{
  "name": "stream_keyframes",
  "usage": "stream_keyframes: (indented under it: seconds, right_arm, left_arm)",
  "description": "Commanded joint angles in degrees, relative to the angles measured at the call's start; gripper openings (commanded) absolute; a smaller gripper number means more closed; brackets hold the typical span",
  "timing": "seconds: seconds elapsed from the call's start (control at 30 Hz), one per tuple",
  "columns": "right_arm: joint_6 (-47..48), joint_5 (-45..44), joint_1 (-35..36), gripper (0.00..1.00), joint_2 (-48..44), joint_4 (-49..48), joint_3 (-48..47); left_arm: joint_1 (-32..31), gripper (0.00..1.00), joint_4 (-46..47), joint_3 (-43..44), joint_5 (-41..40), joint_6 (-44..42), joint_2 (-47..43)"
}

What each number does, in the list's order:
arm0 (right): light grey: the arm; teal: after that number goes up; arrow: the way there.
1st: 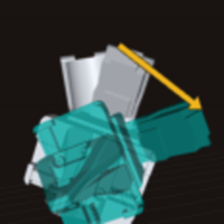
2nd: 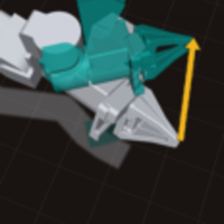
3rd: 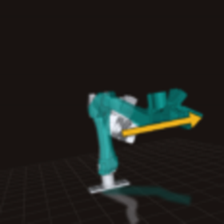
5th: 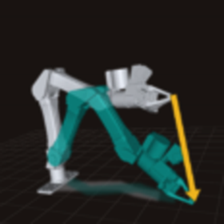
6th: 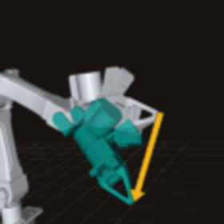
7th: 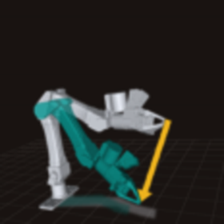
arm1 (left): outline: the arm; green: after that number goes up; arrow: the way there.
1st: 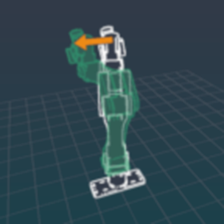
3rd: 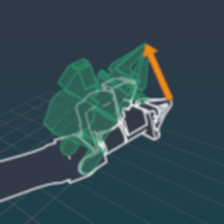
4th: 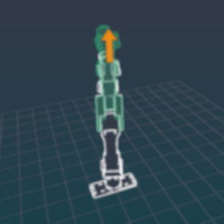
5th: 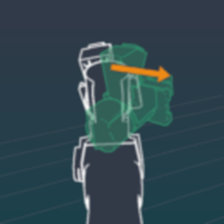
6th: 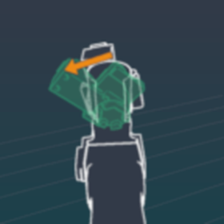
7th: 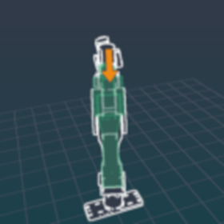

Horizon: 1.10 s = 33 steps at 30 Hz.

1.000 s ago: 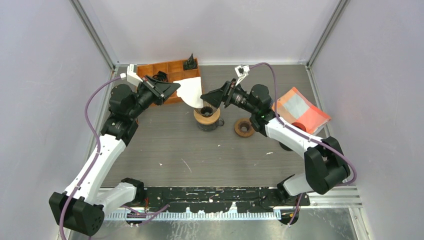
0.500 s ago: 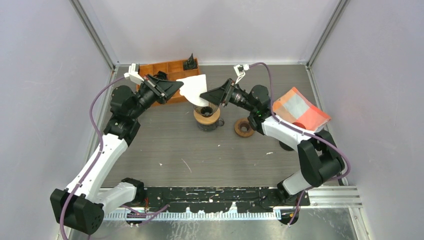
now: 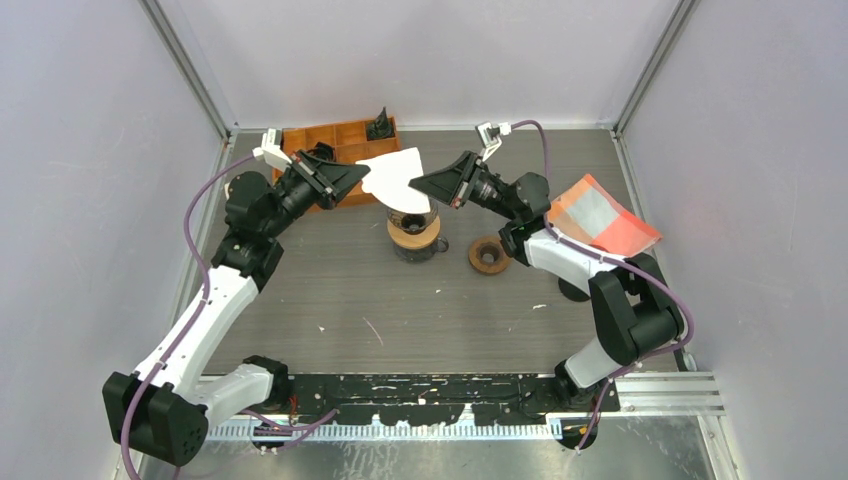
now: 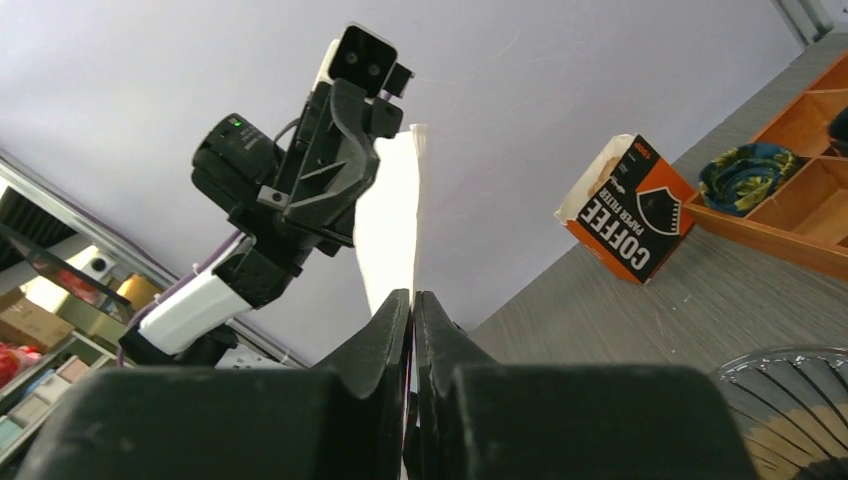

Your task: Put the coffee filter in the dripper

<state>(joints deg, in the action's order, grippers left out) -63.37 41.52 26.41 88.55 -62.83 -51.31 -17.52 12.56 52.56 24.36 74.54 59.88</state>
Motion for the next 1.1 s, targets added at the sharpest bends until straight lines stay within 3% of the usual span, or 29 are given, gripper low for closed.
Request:
stream_keyframes:
  seconds: [0.0, 0.13, 0.43, 0.7, 1.07]
  right_arm:
    - [-4.6, 1.7, -0.7, 0.08, -0.1, -8.4, 0.2]
    - [-6.3, 2.1, -0.8, 0.01, -0.2, -9.7, 0.0]
    - [-9.4, 1.5, -1.5, 0.01, -0.8, -12.0, 0.5]
    - [-9.6, 1.4, -1.6, 0.01, -1.5, -12.0, 0.4]
    - [-9.5, 1.5, -1.6, 0.01, -1.6, -11.8, 0.5]
  left_arm:
    - [-0.2, 0.0, 1.3, 0.4, -1.1, -2.1, -0.7]
    - [-0.2, 0.16, 1.0, -0.2, -2.2, -3.0, -1.2]
    - [-0.2, 0.51, -1.3, -2.4, -5.4, -6.0, -4.6]
    - [-0.2, 0.55, -3.2, -5.7, -7.5, -6.8, -8.3]
    - [-0.2, 0.58, -1.7, -6.0, -4.1, -5.6, -6.9]
